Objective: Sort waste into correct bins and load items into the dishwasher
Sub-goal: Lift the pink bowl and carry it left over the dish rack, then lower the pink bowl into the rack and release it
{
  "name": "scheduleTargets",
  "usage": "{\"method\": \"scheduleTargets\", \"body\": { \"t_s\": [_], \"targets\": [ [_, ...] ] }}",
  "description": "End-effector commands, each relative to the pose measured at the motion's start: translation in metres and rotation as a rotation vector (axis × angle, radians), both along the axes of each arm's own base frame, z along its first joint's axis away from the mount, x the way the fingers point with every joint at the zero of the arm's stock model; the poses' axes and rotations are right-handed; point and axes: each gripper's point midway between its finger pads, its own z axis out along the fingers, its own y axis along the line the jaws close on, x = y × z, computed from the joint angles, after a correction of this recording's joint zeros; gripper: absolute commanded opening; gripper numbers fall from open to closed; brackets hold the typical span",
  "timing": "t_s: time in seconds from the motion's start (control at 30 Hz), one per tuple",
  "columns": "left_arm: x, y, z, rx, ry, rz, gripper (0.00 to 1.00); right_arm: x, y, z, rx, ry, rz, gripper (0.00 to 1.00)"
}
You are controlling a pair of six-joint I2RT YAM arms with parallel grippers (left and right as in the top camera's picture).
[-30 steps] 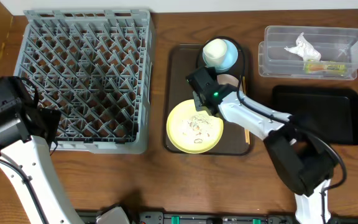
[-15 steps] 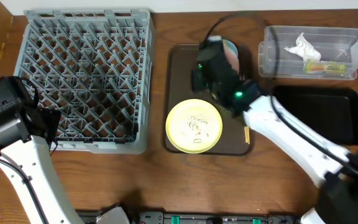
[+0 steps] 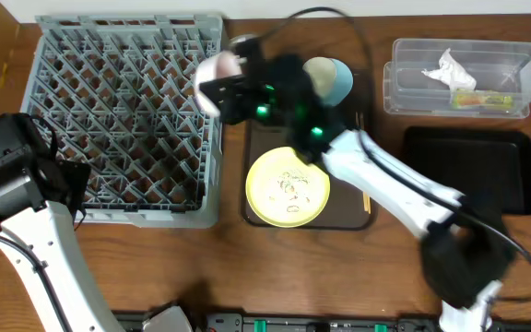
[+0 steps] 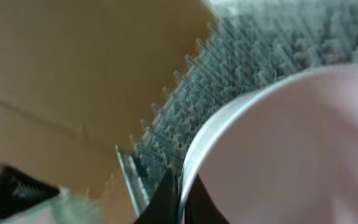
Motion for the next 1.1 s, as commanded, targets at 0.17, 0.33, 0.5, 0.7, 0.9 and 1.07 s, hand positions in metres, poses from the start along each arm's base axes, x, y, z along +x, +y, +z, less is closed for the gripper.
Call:
{"method": "scheduleTargets", "body": {
  "t_s": [0.17, 0.33, 0.5, 0.7, 0.9, 1.07],
  "targets": [
    [-0.002, 0.002, 0.005, 0.015, -0.010, 0.013, 0.98, -0.039, 0.092, 0.038, 0.000, -0.025, 0.333, 0.01],
    [-0.002, 0.002, 0.005, 0.015, -0.010, 0.013, 0.98, -0.059, 0.120, 0.047, 0.121, -0.010, 0.492, 0.01],
    [-0.002, 0.002, 0.005, 0.014, -0.010, 0.013, 0.98, -0.087, 0.146, 0.037, 0.240, 0.029, 0.622, 0.01],
    [-0.002, 0.002, 0.005, 0.014, -0.010, 0.013, 0.98, -0.119, 0.177, 0.006, 0.299, 0.051, 0.690, 0.01],
    [-0.002, 0.002, 0.005, 0.014, -0.010, 0.013, 0.98, -0.131, 0.189, -0.021, 0.334, 0.087, 0.720, 0.01],
    [-0.002, 0.002, 0.005, 0.014, -0.010, 0.013, 0.98, -0.129, 0.194, -0.053, 0.305, 0.129, 0.715, 0.01]
  ]
}}
